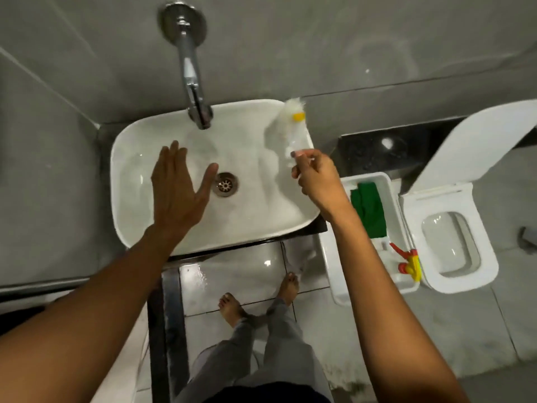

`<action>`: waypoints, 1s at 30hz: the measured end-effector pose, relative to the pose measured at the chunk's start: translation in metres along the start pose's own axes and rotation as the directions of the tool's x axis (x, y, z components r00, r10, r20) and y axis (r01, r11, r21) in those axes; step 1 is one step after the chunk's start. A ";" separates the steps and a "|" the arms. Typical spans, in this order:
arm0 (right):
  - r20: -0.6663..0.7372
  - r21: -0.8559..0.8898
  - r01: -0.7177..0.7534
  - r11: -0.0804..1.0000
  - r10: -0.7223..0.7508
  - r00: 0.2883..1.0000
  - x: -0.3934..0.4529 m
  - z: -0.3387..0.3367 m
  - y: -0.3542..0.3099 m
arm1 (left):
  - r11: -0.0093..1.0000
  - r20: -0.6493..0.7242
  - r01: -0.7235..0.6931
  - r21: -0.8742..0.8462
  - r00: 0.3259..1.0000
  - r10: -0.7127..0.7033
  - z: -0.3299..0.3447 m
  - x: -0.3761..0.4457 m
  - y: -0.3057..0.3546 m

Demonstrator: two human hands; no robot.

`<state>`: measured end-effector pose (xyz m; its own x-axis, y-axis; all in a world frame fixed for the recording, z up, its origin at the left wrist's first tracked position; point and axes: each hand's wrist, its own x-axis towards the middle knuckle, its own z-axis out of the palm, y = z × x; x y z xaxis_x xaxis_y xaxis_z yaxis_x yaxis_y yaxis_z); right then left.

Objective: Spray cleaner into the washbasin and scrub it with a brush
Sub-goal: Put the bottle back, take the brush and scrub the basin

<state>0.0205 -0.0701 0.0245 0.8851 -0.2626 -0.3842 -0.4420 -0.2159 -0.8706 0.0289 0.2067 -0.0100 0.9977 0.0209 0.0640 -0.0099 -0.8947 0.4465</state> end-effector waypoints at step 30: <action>0.328 -0.817 0.122 0.564 0.281 0.902 -0.024 0.190 0.009 | 0.986 -0.065 0.162 -0.032 0.984 -0.164 -0.026 -0.016 -0.107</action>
<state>0.0231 0.1131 -0.0326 0.7219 0.0111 -0.6919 -0.2604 -0.9220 -0.2865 0.0119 0.3136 -0.0355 0.9793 0.1965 0.0482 0.1500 -0.8649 0.4790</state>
